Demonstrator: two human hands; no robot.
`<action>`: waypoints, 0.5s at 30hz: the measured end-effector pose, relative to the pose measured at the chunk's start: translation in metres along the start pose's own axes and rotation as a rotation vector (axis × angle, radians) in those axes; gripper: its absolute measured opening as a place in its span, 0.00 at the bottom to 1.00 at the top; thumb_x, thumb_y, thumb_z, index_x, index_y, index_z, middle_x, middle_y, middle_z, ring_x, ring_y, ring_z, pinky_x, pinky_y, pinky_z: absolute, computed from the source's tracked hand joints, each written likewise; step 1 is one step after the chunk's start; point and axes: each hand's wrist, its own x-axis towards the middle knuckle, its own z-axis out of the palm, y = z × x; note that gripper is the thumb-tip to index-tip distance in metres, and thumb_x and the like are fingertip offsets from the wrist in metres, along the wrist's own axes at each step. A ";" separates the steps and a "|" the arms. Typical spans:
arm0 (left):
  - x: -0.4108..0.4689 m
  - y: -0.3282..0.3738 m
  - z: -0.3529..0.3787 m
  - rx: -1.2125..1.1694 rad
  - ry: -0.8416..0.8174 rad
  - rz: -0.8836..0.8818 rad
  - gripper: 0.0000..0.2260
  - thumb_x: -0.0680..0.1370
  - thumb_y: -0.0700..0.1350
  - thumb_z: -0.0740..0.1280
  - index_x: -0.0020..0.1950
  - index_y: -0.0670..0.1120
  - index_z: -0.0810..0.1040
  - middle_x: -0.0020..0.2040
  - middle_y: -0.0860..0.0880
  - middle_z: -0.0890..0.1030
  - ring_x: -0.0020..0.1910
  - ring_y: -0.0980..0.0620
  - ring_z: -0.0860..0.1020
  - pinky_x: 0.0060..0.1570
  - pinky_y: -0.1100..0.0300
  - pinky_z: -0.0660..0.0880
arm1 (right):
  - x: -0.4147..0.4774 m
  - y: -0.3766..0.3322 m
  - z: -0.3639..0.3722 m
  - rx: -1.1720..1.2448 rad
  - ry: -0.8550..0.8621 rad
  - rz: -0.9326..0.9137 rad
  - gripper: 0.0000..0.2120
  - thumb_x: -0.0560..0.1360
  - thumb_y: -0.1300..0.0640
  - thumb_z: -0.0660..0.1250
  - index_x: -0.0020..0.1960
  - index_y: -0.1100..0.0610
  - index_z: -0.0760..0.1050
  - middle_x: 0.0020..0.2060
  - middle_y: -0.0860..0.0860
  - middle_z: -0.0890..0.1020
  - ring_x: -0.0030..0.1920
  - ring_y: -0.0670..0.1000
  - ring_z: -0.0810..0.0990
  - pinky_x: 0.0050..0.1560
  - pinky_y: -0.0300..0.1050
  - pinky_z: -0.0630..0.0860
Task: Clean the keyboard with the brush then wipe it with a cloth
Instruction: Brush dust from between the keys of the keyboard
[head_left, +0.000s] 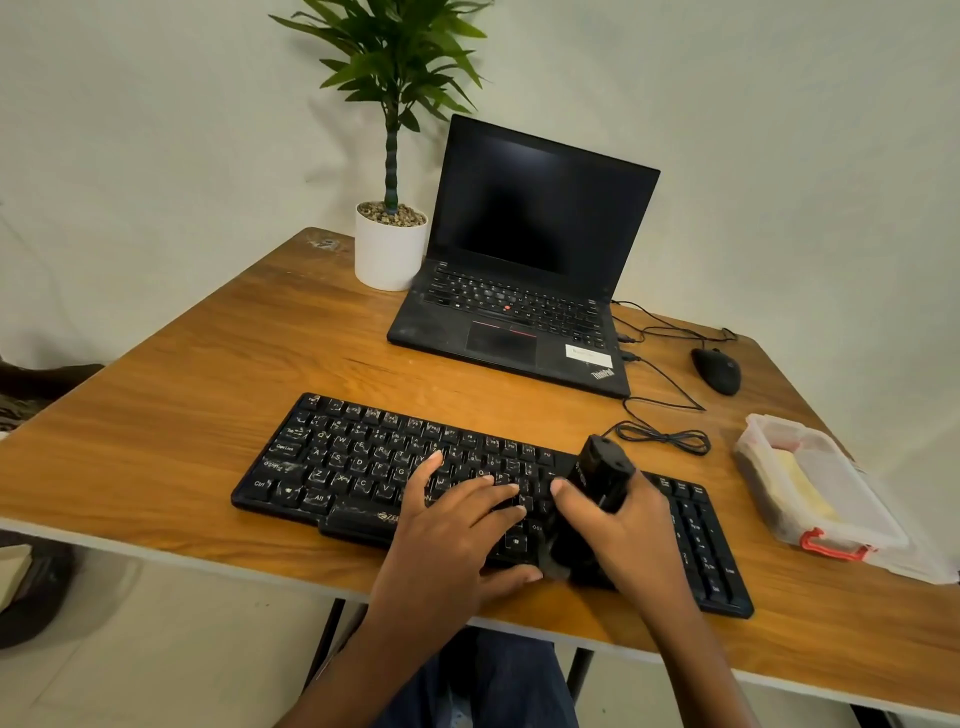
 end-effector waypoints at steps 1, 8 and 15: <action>0.000 0.000 0.000 -0.001 0.001 0.003 0.23 0.73 0.67 0.59 0.54 0.53 0.82 0.58 0.56 0.80 0.59 0.57 0.77 0.68 0.43 0.57 | 0.007 0.000 0.002 -0.017 0.012 -0.018 0.09 0.70 0.54 0.70 0.38 0.54 0.70 0.31 0.48 0.76 0.32 0.37 0.76 0.31 0.28 0.71; 0.000 -0.001 0.001 -0.008 0.013 0.002 0.21 0.72 0.65 0.61 0.54 0.53 0.82 0.58 0.55 0.80 0.59 0.57 0.77 0.68 0.45 0.58 | 0.073 0.003 0.021 -0.072 0.091 -0.030 0.09 0.73 0.51 0.67 0.44 0.55 0.70 0.35 0.45 0.75 0.35 0.43 0.75 0.36 0.38 0.72; 0.001 0.000 0.002 -0.013 0.035 0.000 0.21 0.72 0.65 0.60 0.53 0.53 0.82 0.57 0.55 0.81 0.58 0.57 0.78 0.66 0.44 0.59 | 0.069 0.009 0.018 -0.028 -0.042 -0.070 0.10 0.74 0.53 0.66 0.43 0.61 0.72 0.35 0.52 0.78 0.38 0.51 0.79 0.39 0.46 0.75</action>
